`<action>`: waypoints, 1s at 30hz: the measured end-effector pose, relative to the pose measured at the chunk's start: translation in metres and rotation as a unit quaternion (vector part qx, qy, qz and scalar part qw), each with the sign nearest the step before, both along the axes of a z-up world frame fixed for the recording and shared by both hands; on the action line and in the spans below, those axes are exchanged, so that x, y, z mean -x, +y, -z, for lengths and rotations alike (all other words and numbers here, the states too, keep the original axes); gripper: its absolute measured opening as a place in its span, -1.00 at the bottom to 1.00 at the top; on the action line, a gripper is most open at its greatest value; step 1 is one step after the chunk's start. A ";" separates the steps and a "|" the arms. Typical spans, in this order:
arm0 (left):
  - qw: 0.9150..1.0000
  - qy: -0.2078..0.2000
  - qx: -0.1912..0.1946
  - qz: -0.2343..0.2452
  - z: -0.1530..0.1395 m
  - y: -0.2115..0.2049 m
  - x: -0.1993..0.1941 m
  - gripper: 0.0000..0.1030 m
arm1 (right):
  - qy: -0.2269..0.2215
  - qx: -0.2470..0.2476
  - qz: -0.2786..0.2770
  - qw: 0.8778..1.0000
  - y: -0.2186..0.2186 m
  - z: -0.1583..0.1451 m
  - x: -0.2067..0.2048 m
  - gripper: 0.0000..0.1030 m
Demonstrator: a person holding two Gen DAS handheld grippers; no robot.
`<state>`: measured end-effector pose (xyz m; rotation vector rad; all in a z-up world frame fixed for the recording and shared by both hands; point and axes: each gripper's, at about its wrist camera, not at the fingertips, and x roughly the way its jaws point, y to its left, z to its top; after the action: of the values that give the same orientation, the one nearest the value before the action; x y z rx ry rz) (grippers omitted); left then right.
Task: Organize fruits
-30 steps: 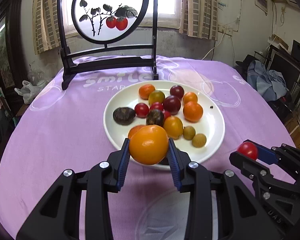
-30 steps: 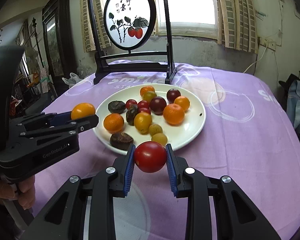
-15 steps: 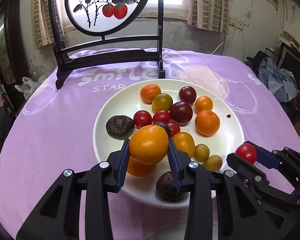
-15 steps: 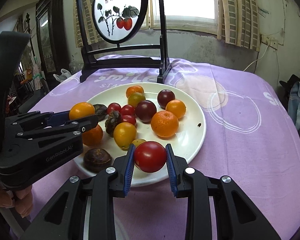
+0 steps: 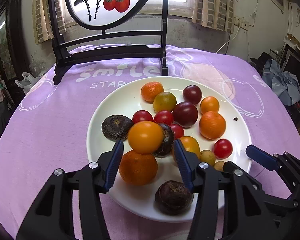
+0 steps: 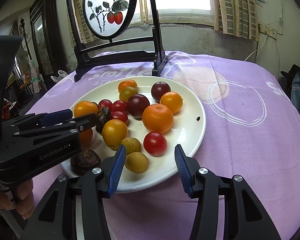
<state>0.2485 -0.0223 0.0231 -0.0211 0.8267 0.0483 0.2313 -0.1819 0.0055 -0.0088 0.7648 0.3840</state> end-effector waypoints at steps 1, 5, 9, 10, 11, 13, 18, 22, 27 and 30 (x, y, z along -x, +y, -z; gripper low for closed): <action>1.000 -0.001 0.001 -0.001 -0.001 0.001 0.002 0.06 | 0.000 -0.001 0.000 1.000 -0.001 -0.001 0.001 -0.01; 1.000 -0.008 0.002 -0.004 -0.007 0.004 0.011 0.20 | 0.002 -0.009 0.002 1.000 -0.004 -0.004 0.007 -0.01; 1.000 -0.017 0.001 -0.007 -0.013 0.007 0.024 0.40 | 0.004 -0.017 0.004 1.000 -0.009 -0.008 0.016 0.01; 1.000 -0.020 0.000 -0.006 -0.014 0.007 0.028 0.44 | 0.003 -0.018 0.004 1.000 -0.009 -0.009 0.019 0.01; 1.000 -0.022 -0.001 -0.005 -0.015 0.006 0.032 0.45 | 0.002 -0.019 0.005 1.000 -0.010 -0.010 0.022 0.01; 1.000 -0.022 -0.002 -0.003 -0.016 0.006 0.039 0.50 | 0.002 -0.023 0.006 1.000 -0.012 -0.011 0.028 0.02; 1.000 -0.018 -0.002 0.004 -0.013 0.007 0.063 0.56 | 0.000 -0.019 0.010 1.000 -0.014 -0.012 0.049 0.17; 1.000 -0.010 0.003 0.006 -0.006 0.009 0.086 0.57 | -0.001 -0.001 0.017 1.000 -0.015 -0.009 0.072 0.33; 1.000 -0.002 0.011 0.002 0.003 0.012 0.115 0.67 | 0.004 0.009 0.017 1.000 -0.018 -0.001 0.103 0.49; 1.000 0.003 0.011 -0.001 0.009 0.014 0.129 0.71 | 0.004 0.020 0.022 1.000 -0.019 0.004 0.118 0.58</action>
<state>0.1194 -0.0082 0.0136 -0.0421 0.8323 0.0423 0.1128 -0.2006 0.0017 -0.0273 0.7788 0.3272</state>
